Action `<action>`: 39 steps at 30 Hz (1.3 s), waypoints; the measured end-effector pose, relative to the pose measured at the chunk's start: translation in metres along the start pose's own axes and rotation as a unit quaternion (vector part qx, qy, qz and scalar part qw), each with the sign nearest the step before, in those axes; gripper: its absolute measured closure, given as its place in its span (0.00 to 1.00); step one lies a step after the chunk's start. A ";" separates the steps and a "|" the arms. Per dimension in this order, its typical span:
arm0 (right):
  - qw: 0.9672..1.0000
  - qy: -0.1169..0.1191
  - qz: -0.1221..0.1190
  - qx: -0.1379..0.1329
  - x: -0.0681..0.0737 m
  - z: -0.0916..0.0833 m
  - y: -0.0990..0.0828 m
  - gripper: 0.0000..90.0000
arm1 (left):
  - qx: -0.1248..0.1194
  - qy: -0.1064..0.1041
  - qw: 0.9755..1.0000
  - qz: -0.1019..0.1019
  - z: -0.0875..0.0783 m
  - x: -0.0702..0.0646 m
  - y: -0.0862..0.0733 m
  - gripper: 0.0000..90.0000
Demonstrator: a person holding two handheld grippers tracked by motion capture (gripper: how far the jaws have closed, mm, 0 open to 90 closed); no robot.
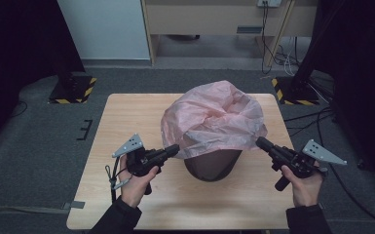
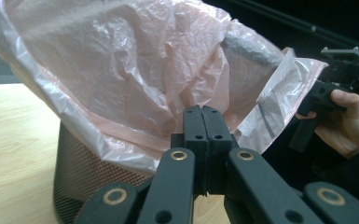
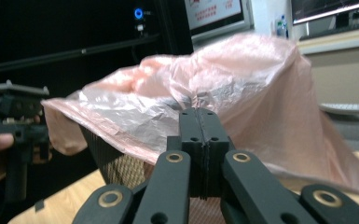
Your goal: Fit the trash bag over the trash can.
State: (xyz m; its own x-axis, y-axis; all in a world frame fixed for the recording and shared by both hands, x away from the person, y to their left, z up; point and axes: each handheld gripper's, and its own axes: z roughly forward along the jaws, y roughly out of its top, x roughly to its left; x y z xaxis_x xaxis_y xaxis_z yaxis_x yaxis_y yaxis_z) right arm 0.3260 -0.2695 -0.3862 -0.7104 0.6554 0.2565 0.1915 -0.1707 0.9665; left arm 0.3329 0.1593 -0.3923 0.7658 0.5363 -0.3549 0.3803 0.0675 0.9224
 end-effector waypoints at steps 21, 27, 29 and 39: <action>1.000 -0.030 0.002 -0.005 -0.010 -0.007 -0.003 0.53 | -0.027 0.091 0.994 0.046 -0.027 0.003 0.006 0.37; 0.997 -0.061 0.001 -0.038 -0.014 -0.008 0.009 0.38 | -0.062 0.111 0.990 0.056 -0.049 0.005 0.016 0.29; 0.997 -0.066 0.002 -0.048 -0.014 -0.006 0.013 0.35 | -0.061 0.129 0.988 0.054 -0.057 0.009 0.013 0.27; 0.996 -0.066 -0.005 -0.055 -0.009 0.017 0.047 0.27 | 0.033 0.209 0.977 0.017 -0.063 0.059 -0.029 0.22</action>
State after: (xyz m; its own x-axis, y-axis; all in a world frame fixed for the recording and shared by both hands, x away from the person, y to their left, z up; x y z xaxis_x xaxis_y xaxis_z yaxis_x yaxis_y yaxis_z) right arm 0.3534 -0.2707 -0.3434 -0.6145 0.7479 0.2509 0.1050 -0.2377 0.9656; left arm 0.3346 0.2420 -0.4304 0.5051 0.8351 -0.2178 0.4005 -0.0032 0.9163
